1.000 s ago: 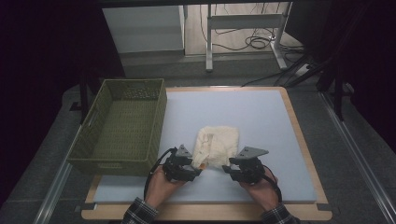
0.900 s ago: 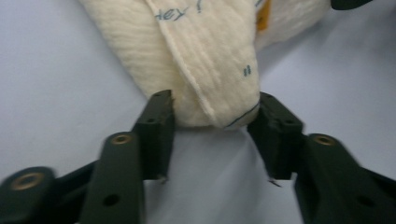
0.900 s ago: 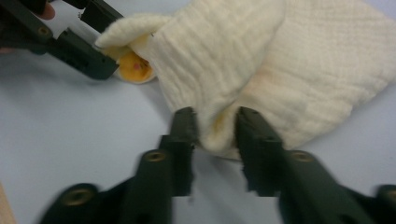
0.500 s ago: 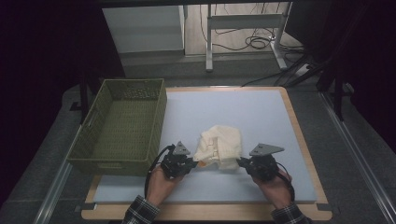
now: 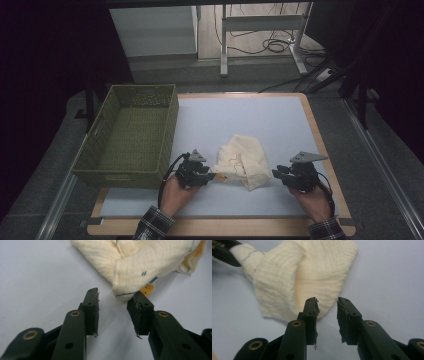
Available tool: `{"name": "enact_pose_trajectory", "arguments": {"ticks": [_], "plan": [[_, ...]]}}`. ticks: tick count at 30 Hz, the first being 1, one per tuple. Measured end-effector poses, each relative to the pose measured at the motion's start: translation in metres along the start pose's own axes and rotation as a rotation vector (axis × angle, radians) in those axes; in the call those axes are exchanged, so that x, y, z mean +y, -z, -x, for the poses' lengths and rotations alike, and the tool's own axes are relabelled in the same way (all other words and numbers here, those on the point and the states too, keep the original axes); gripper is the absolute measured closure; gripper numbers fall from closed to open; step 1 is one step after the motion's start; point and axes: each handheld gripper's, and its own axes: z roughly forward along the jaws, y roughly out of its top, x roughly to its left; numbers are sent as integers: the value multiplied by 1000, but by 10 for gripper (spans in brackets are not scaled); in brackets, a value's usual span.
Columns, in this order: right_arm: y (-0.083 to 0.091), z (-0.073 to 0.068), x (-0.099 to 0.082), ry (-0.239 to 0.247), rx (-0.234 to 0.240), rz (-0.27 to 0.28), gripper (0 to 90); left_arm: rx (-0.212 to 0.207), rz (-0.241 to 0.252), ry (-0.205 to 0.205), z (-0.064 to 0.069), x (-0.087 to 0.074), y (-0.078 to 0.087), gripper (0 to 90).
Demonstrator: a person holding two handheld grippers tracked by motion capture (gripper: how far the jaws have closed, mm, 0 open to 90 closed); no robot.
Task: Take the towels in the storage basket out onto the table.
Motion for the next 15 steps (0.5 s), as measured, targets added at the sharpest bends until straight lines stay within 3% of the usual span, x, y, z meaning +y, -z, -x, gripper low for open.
{"name": "enact_pose_trajectory", "arguments": {"ticks": [8, 13, 15], "plan": [[4, -26, 24, 35, 102, 25, 657, -31, 20, -3, 4, -5, 6, 599], [-16, -41, 43, 65, 126, 8, 607, -56, 29, 11, 3, -10, 6, 596], [-32, -47, 50, 74, 119, -8, 557, -61, 36, 18, 3, -11, 5, 608]]}}
